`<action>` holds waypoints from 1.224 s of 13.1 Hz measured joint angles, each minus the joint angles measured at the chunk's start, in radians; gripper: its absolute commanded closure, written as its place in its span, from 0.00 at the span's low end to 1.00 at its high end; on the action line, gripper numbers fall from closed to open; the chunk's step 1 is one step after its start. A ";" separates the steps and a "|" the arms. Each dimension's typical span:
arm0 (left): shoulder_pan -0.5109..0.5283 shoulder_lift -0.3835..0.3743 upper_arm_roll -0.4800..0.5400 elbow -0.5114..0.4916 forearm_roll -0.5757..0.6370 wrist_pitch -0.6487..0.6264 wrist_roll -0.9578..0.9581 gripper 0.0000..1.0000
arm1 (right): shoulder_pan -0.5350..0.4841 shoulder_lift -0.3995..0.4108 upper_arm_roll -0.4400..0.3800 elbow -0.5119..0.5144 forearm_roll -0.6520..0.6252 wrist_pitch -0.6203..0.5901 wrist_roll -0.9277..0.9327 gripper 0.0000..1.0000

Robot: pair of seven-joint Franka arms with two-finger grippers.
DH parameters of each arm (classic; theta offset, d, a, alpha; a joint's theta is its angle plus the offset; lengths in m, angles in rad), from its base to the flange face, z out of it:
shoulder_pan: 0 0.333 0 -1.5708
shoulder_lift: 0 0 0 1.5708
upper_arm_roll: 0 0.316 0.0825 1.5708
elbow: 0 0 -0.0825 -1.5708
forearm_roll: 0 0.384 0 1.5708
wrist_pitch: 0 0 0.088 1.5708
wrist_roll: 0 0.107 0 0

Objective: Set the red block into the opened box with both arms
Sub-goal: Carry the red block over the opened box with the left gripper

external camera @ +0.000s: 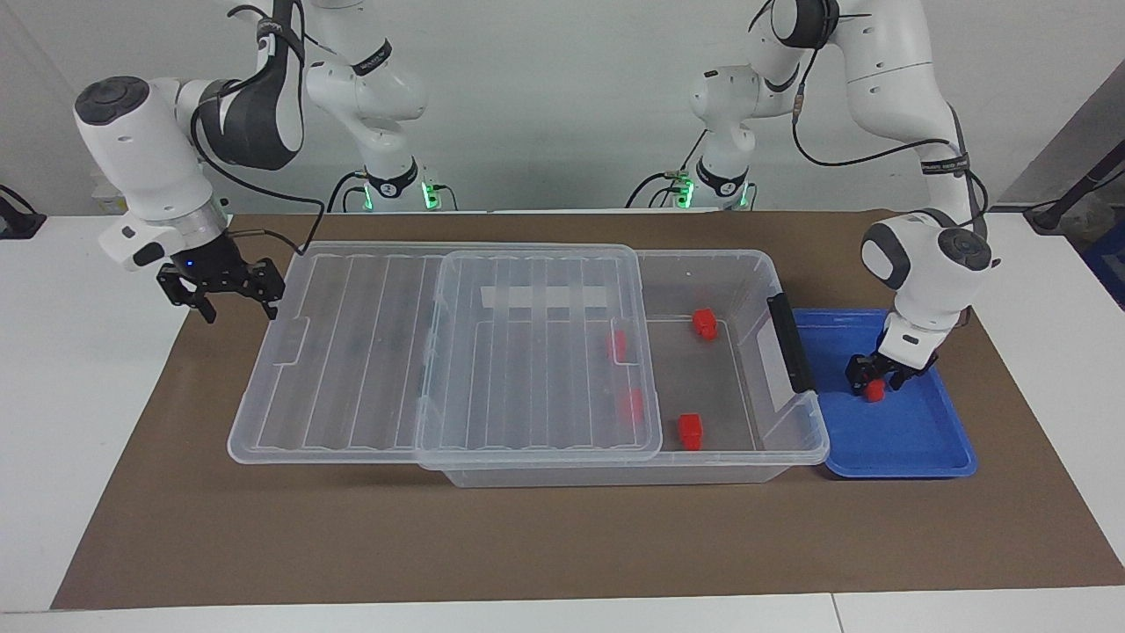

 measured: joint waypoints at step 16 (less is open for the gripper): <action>-0.175 -0.114 -0.018 0.502 -0.106 -0.799 -0.383 1.00 | 0.091 -0.011 0.017 0.312 -0.016 -0.422 0.207 0.04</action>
